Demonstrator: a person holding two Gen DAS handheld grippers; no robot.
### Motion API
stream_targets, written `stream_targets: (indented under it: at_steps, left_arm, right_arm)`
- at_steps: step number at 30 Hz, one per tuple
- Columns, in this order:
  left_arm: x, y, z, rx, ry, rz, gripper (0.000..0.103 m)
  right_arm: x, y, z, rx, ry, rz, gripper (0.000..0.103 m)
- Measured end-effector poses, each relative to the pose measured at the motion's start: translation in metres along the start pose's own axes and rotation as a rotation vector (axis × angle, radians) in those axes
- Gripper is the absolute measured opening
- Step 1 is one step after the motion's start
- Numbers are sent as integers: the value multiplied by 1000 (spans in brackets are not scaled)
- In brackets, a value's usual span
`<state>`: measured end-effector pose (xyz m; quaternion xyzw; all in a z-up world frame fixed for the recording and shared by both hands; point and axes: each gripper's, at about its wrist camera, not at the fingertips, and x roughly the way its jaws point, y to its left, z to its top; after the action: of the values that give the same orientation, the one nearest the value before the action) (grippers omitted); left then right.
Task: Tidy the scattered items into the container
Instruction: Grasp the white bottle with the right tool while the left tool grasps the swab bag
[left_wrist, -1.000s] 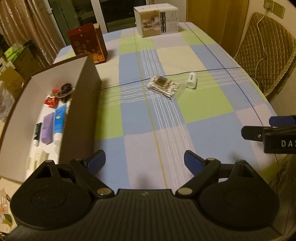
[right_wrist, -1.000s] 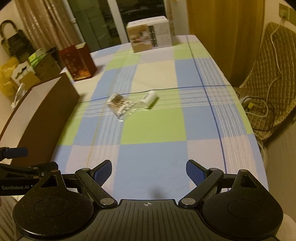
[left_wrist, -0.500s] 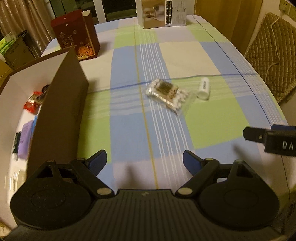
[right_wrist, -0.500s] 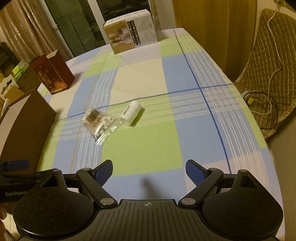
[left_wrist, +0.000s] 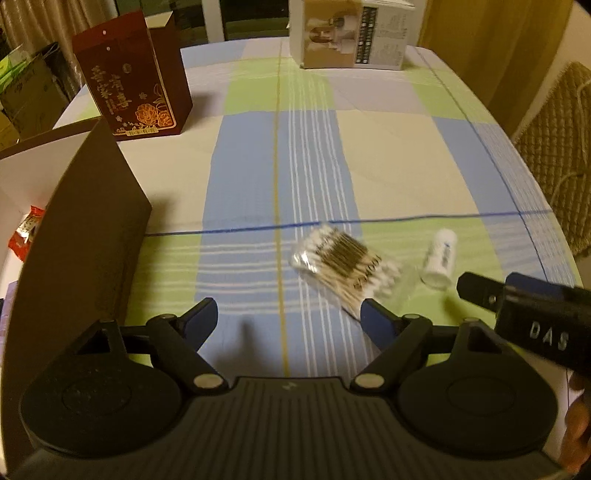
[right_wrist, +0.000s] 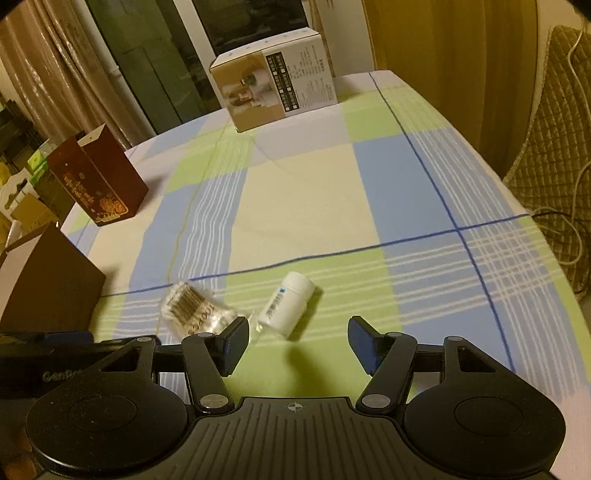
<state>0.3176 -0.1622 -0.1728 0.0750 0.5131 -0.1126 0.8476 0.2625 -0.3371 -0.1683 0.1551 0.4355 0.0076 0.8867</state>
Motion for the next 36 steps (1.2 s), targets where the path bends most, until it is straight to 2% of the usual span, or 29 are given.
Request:
stream_targets:
  at_steps: [2,7,8,10,15,23,26,28,30,31,36]
  left_arm:
    - [8,2,5,-33,8,-1,82]
    - [22,7,15,-131,20,-18,82]
    - [24,7,16,-143,21,-18,82]
    - [29,7,17,-161,26,-20,82]
    - [37,5,21,-192,30,-26,82]
    - [58,-7,32,-241,51,-44,82]
    - [60,-13,34,-178,42,-33,80]
    - [58,-16,29,-103,21,-40,71]
    - [54,-18,21,-19,-6,-36,52]
    - [51,-17,15,27,-20,-38,50]
    - [33,-5,-19,114,-18,-93,49]
  right_arm:
    - [9,0,3,3,-2,10,56]
    - [32,2,12,-19,-13,7,55]
    - [36,1,13,-33,-7,8,36]
    - [44,1,13,-72,24,6,30]
    - [35,-9,2,-133,21,-20,29]
    - [13,-30,-10,-76,22,-31,29]
    - [9,-31,-14,-80,22,-31,29]
    - [7,-31,-17,-87,22,-30,29]
    - [5,-32,-19,-94,22,-27,29]
    - [3,-32,-21,-102,23,-26,29]
    - [-4,-28,-31,-141,43,-24,29]
